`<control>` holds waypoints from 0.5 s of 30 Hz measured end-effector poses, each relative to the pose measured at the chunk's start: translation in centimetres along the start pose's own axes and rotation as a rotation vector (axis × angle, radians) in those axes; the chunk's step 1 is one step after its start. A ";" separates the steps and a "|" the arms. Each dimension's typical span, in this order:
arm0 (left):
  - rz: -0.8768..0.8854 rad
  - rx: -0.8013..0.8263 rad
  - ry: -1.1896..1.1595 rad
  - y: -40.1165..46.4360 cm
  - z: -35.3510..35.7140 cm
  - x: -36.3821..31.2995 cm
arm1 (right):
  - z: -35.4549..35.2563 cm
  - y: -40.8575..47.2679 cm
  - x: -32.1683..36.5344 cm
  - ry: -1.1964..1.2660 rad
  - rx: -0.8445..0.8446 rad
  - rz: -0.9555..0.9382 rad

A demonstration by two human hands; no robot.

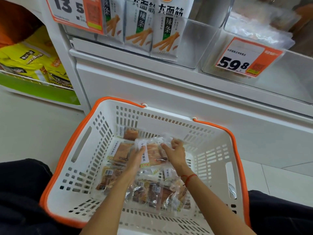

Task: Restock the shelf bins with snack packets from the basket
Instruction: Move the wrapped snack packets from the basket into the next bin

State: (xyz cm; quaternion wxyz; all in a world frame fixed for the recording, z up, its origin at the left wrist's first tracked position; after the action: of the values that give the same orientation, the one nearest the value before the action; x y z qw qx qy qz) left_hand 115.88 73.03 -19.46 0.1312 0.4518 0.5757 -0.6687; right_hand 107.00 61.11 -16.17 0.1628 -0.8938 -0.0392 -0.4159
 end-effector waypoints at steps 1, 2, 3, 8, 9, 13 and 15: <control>0.007 0.018 -0.013 -0.4 0.2 -0.4 | -0.9 0.0 0.7 0.078 0.129 0.063; 0.007 0.034 -0.021 -0.9 0.4 -1.0 | -1.8 0.1 1.4 0.123 0.277 0.106; 0.002 0.048 -0.029 -1.3 0.7 -1.6 | -2.6 0.5 1.8 0.125 0.402 0.126; 0.036 0.166 -0.072 -4.1 2.1 -5.0 | -7.1 2.4 4.1 -0.074 0.540 0.183; 0.059 0.191 -0.074 -4.9 2.5 -6.0 | -8.0 2.7 5.0 -0.072 0.527 0.171; 0.163 0.217 -0.132 -8.4 3.9 -10.1 | -12.2 3.0 8.9 -0.045 0.401 0.047; 0.209 0.256 -0.146 -9.8 4.5 -11.8 | -14.6 2.6 10.7 -0.024 0.366 -0.006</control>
State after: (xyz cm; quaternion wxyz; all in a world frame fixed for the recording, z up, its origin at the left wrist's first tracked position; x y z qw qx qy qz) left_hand 113.65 67.94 -4.49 0.1829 0.4726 0.4248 -0.7501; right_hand 103.85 53.17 0.05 0.3211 -0.8541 -0.1187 -0.3917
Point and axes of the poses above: each hand's wrist, its own y-axis towards the middle knuckle, its own z-axis out of the palm, x = y × z, the point moved 2 cm from there along y, towards the middle knuckle, and after that the axes turned 15 degrees about -x, right-handed, at the moved point
